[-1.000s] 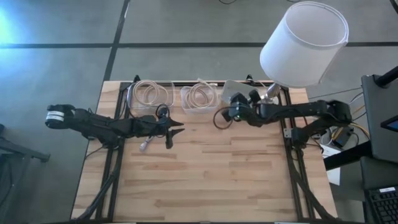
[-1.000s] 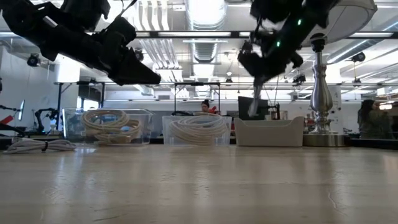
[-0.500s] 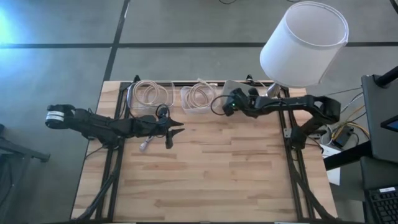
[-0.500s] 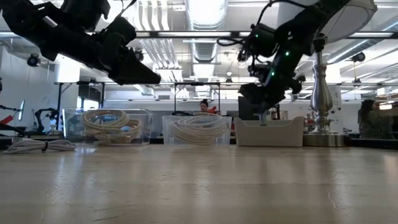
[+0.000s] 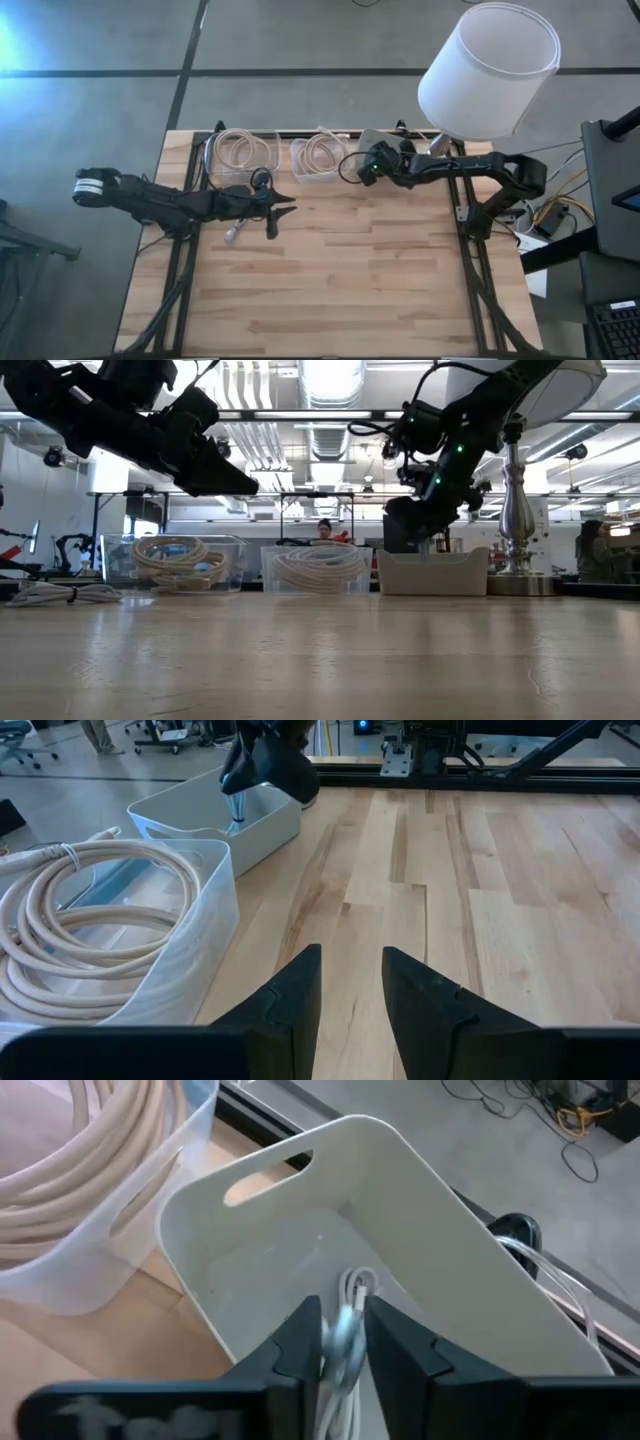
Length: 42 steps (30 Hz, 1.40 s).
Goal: Pick & Place USB Port
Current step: Put the blue USB cable into the gray bin, then put the purple USB cable into the gray bin
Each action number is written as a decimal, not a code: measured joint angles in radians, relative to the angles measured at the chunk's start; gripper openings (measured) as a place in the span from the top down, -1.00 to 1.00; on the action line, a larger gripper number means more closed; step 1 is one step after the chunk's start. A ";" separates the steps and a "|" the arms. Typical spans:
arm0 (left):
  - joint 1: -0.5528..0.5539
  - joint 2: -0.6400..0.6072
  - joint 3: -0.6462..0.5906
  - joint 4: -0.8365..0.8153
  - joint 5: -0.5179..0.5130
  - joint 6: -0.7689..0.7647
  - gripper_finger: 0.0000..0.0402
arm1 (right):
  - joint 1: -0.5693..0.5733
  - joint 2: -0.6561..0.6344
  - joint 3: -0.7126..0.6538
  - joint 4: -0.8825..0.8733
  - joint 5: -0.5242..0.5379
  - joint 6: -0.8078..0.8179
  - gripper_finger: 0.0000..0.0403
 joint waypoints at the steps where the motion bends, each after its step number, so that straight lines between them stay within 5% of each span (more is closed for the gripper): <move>1: 0.000 0.000 0.000 0.000 0.000 0.000 0.45 | 0.000 -0.003 0.000 -0.001 0.000 -0.001 0.59; 14: 0.000 0.000 0.000 0.000 0.000 -0.007 0.45 | 0.000 -0.013 0.000 -0.103 0.001 -0.003 0.28; 29: 0.000 -0.036 0.000 -0.033 0.031 -0.076 0.45 | 0.096 -0.151 0.000 -0.174 0.000 0.007 0.31; 42: -0.001 -0.215 0.042 -0.561 0.054 -0.215 0.45 | 0.324 -0.291 0.000 -0.167 -0.002 0.132 0.39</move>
